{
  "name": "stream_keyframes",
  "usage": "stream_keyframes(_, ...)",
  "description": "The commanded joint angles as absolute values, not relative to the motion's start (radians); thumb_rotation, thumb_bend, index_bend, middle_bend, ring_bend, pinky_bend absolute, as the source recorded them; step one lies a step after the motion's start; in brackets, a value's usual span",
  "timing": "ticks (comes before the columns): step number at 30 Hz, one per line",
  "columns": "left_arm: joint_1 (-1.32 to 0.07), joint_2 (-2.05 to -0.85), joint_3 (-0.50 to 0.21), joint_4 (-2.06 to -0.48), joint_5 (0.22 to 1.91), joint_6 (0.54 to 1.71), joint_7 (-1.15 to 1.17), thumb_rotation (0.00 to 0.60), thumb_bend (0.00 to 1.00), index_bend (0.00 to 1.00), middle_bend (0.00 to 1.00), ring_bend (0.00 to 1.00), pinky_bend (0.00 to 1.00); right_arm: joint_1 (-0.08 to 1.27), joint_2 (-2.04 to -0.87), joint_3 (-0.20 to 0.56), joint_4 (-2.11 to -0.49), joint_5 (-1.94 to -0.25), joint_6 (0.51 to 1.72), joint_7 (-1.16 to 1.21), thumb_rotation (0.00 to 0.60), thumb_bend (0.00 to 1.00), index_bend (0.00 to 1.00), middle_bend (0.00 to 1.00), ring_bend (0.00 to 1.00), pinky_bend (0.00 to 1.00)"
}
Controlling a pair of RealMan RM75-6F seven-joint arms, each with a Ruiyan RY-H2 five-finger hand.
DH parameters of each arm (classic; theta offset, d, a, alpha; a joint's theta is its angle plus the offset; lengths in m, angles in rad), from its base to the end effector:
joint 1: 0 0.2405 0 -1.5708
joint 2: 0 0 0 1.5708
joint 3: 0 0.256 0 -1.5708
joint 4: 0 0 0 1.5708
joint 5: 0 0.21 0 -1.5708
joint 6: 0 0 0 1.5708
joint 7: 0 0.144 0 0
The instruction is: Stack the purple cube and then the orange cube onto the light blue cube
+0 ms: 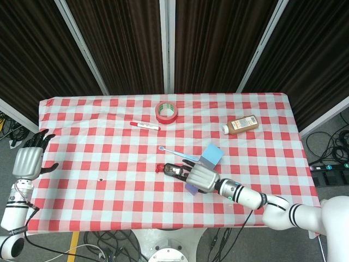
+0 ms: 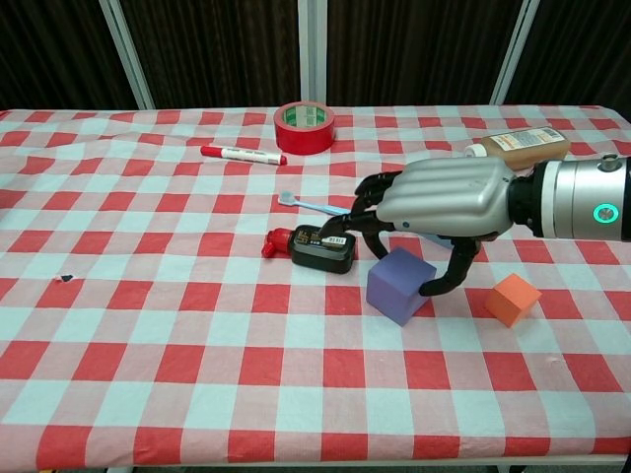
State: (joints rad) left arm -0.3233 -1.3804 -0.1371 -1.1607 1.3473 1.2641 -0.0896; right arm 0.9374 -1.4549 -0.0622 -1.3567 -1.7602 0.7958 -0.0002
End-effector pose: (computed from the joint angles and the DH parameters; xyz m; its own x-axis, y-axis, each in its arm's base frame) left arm -0.3426 0.2864 0.1170 0.4390 0.0042 0.8985 0.8985 0.0013 -0.4390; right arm -0.1338 -0.3202 -0.0358 0.7943 -0.1475 0.5894 -0.3887 -0.8690 0.3063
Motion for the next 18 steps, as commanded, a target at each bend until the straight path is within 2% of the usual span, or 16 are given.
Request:
stream_keyframes(1, -0.323, -1.38, -0.138, -1.159, 1.346, 1.263, -0.092, 0.6, 0.21, 0.23, 0.2, 0.13, 0.24, 0.937, -1.442, -0.058, -1.371, -1.763, 0.822, 0.013, 0.6, 0.16, 0.07, 0.45, 0.13, 0.06)
stream_keyframes(7, -0.323, -1.379, -0.138, -1.163, 1.35, 1.265, -0.097, 0.6, 0.21, 0.23, 0.2, 0.13, 0.24, 0.942, -1.36, 0.014, -1.437, -1.724, 0.885, 0.001, 0.6, 0.16, 0.07, 0.45, 0.13, 0.06)
stream_keyframes(11, -0.324, -1.38, -0.135, -1.163, 1.355, 1.264, -0.098, 0.6, 0.21, 0.23, 0.2, 0.13, 0.24, 0.955, -1.29, 0.067, -1.467, -1.667, 0.87, -0.028, 0.6, 0.16, 0.07, 0.45, 0.13, 0.06)
stream_keyframes(18, -0.324, -1.386, -0.135, -1.152, 1.351, 1.26, -0.097, 0.6, 0.21, 0.23, 0.2, 0.13, 0.24, 0.969, -1.212, 0.066, -1.415, -1.667, 0.845, -0.025, 0.6, 0.16, 0.07, 0.45, 0.13, 0.06)
